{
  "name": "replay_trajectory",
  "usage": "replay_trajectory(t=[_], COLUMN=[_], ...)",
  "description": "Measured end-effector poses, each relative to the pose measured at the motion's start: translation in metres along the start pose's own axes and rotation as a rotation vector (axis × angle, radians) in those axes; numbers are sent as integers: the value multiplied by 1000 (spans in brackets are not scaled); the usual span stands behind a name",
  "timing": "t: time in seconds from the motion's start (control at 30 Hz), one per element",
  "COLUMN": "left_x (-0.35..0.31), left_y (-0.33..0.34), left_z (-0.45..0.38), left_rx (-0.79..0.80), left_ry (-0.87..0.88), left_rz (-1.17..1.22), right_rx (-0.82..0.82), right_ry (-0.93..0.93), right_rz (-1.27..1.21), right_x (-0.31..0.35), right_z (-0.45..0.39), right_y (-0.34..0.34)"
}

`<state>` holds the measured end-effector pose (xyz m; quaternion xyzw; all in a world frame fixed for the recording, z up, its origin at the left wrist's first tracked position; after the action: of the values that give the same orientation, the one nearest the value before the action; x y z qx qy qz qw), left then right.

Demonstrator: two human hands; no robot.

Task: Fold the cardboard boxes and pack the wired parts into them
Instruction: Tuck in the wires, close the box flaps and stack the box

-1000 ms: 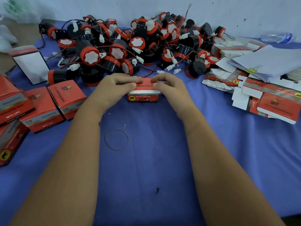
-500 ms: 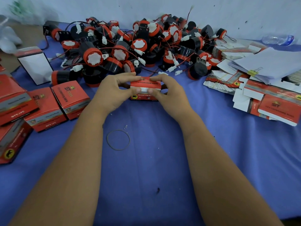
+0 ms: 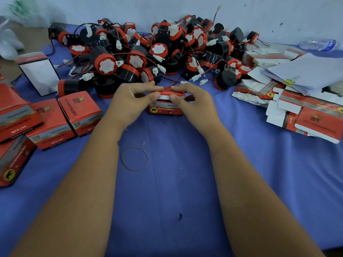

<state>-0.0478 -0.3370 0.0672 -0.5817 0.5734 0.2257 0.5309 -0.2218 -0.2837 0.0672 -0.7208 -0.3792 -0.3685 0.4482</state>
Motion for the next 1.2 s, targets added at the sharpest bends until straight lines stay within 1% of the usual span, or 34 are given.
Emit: replay_trajectory(t=[0.1, 0.17, 0.37, 0.43, 0.53, 0.7, 0.93, 1.0, 1.07, 1.13, 1.2], left_x=[2, 3, 4, 4, 5, 5, 7, 2, -4, -7, -5], left_y=[-1, -2, -3, -1, 2, 4, 5, 6, 8, 11, 12], left_z=[0, 1, 0, 0, 0, -3, -2, -1, 2, 4, 4], left_rx=[84, 120, 131, 120, 94, 45, 51, 2, -88, -146, -160], left_ry=[-68, -70, -6, 9, 25, 90, 84, 144, 225, 253, 204], left_rz=[89, 90, -121, -146, -181, -343, -347, -452, -537, -496, -417], right_rx=[38, 85, 168, 158, 96, 24, 7, 1, -2, 2, 18], right_ry=[38, 56, 37, 24, 2, 3, 10, 9, 8, 4, 6], right_rz=[-102, -163, -295, -265, -149, 43, 56, 42, 40, 42, 49], right_x=[1, 1, 0, 0, 0, -4, -4, -5, -6, -6, -6], right_z=[1, 1, 2, 2, 1, -2, -2, -2, -3, -3, -4], right_y=[0, -1, -6, -6, -6, -4, -3, -2, -2, -2, -2])
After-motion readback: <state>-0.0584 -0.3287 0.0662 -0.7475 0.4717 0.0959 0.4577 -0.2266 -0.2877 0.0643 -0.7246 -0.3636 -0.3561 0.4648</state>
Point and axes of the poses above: each hand's wrist, its own z-axis away from the middle knuckle, its own y-axis out of the palm, x = y × z, the point moved 4 cm from there along -z, towards the middle knuckle, and after that the axes turned 5 degrees about -z, right-handed, at the moved point
